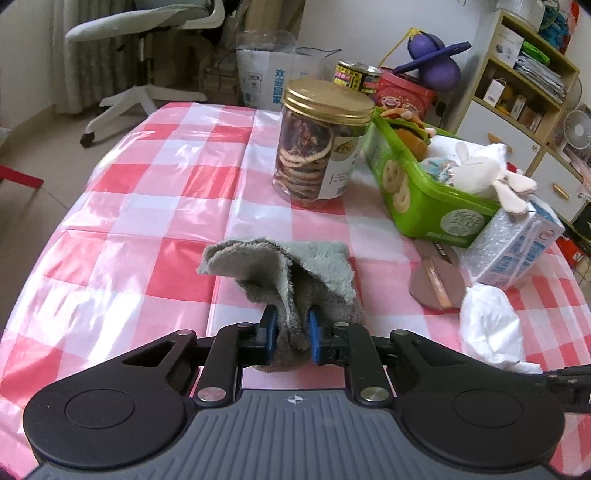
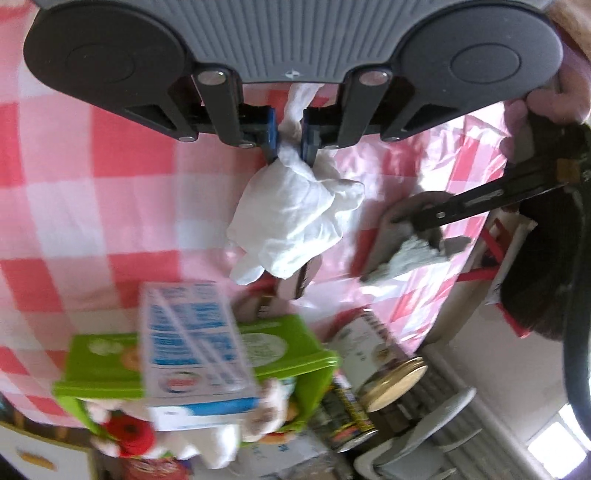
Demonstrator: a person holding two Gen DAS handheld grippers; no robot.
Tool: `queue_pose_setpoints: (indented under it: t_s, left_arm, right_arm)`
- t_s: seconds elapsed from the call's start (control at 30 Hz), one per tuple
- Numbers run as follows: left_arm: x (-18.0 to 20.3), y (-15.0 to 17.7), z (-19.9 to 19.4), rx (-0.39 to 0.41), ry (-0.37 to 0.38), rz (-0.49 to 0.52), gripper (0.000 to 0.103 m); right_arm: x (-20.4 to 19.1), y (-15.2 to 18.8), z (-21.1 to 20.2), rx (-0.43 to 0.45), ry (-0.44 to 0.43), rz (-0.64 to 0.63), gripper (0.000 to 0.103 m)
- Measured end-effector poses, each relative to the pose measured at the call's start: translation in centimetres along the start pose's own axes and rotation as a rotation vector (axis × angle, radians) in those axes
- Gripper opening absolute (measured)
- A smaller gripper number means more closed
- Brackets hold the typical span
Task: Organize soft objects
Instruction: 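Grasp the grey cloth with the left tool while the right tool grasps the white glove, then lift the grey cloth and white glove and carry both over the green tray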
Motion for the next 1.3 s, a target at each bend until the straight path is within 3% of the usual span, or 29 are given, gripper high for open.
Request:
queue_pose_setpoints:
  t_s: [0.8, 1.1, 1.3]
  left_arm:
    - [4.6, -0.8, -3.9, 0.049, 0.114, -0.003, 0.015]
    - [6.8, -2.6, -4.9, 0.112, 0.153, -0.011, 0.015]
    - [9.6, -5.2, -4.5, 0.146, 0.154, 0.046, 0.015]
  right_arm:
    - [6.8, -0.7, -10.0, 0.189, -0.135, 0.266, 0.0]
    - [8.8, -2.4, -12.7, 0.306, -0.203, 0.353, 0.0]
    - [9.4, -5.5, -14.9, 0.408, -0.258, 0.384, 0.0]
Point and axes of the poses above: each gripper's, at about its wrist camera, not at the fingertips, and z roughly the way its jaws point, x to its right, y to its underside, the point moved 5 cm from there along z, roughly the way its jaws point, and after that the axes turned 3 degrees about -x, right-handed, at the moved point
